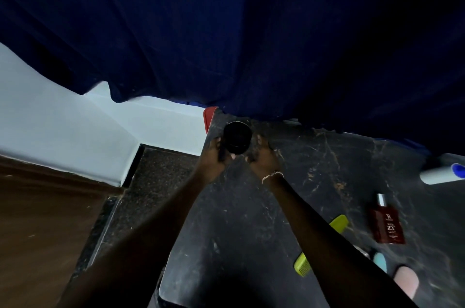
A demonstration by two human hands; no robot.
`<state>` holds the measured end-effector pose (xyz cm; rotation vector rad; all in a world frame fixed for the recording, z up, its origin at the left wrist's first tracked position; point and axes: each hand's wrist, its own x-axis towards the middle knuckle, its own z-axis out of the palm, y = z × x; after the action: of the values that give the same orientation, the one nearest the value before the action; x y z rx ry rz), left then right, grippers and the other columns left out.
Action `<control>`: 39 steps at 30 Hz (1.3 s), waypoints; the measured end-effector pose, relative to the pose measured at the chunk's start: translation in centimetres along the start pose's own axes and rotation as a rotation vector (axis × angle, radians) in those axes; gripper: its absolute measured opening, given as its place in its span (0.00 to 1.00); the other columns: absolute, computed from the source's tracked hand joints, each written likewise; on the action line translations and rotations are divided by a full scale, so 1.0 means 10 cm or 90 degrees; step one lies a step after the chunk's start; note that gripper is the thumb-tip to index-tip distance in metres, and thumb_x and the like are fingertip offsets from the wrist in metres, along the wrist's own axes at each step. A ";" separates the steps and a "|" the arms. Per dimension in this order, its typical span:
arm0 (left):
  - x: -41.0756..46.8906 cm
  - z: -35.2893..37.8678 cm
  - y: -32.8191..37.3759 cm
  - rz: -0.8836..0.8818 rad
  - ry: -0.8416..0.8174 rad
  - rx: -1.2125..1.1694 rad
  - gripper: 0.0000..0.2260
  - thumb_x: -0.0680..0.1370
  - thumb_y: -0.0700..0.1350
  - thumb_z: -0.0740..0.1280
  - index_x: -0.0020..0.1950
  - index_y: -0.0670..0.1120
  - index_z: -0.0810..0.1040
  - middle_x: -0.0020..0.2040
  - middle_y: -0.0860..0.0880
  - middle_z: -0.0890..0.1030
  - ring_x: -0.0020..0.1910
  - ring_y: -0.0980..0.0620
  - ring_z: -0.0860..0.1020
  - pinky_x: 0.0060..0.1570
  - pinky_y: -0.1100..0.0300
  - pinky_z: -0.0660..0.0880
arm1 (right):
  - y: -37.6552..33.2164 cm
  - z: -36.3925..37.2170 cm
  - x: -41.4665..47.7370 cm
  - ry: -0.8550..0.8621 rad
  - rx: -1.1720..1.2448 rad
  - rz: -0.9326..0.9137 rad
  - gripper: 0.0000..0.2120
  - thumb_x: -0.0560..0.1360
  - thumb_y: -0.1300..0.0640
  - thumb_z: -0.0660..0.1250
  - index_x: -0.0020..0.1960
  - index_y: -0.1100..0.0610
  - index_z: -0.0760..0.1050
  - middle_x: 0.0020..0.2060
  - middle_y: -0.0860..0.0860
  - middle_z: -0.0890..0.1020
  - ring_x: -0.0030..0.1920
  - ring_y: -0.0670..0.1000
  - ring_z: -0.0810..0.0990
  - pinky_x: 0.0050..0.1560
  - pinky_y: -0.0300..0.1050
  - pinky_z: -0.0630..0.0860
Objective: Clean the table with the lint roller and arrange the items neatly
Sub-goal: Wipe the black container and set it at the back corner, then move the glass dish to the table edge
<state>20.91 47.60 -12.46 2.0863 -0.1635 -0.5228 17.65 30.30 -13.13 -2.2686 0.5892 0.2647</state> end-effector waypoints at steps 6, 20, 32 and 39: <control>-0.52 0.06 -0.20 -0.005 0.005 0.130 0.30 0.81 0.60 0.65 0.81 0.53 0.62 0.80 0.48 0.68 0.77 0.47 0.68 0.74 0.54 0.65 | 0.35 -0.09 -0.62 0.044 -0.026 -0.081 0.37 0.75 0.46 0.69 0.78 0.56 0.58 0.76 0.58 0.65 0.75 0.59 0.65 0.73 0.53 0.65; -1.23 0.94 0.07 0.233 0.021 0.371 0.30 0.84 0.61 0.57 0.82 0.47 0.62 0.82 0.44 0.64 0.80 0.45 0.64 0.77 0.48 0.63 | 1.11 -0.55 -1.73 0.154 -0.225 -0.118 0.37 0.76 0.36 0.61 0.77 0.56 0.60 0.76 0.54 0.67 0.74 0.55 0.68 0.70 0.54 0.70; -1.79 2.28 0.58 0.232 -0.114 0.423 0.32 0.83 0.60 0.58 0.83 0.46 0.60 0.80 0.42 0.66 0.78 0.43 0.68 0.75 0.49 0.69 | 2.13 -1.23 -2.28 0.099 -0.182 -0.030 0.35 0.76 0.48 0.66 0.77 0.61 0.61 0.75 0.58 0.67 0.73 0.59 0.69 0.71 0.53 0.69; -2.11 2.92 0.82 0.004 -0.128 0.340 0.23 0.81 0.52 0.64 0.75 0.46 0.69 0.66 0.40 0.76 0.60 0.35 0.80 0.55 0.44 0.79 | 2.70 -1.50 -2.27 -0.023 -0.270 0.018 0.28 0.78 0.54 0.62 0.76 0.60 0.63 0.71 0.58 0.70 0.71 0.58 0.70 0.69 0.51 0.68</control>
<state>-9.82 27.11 -12.70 2.5438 -0.4695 -0.7464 -15.24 10.68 -11.69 -2.6556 0.5887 0.4822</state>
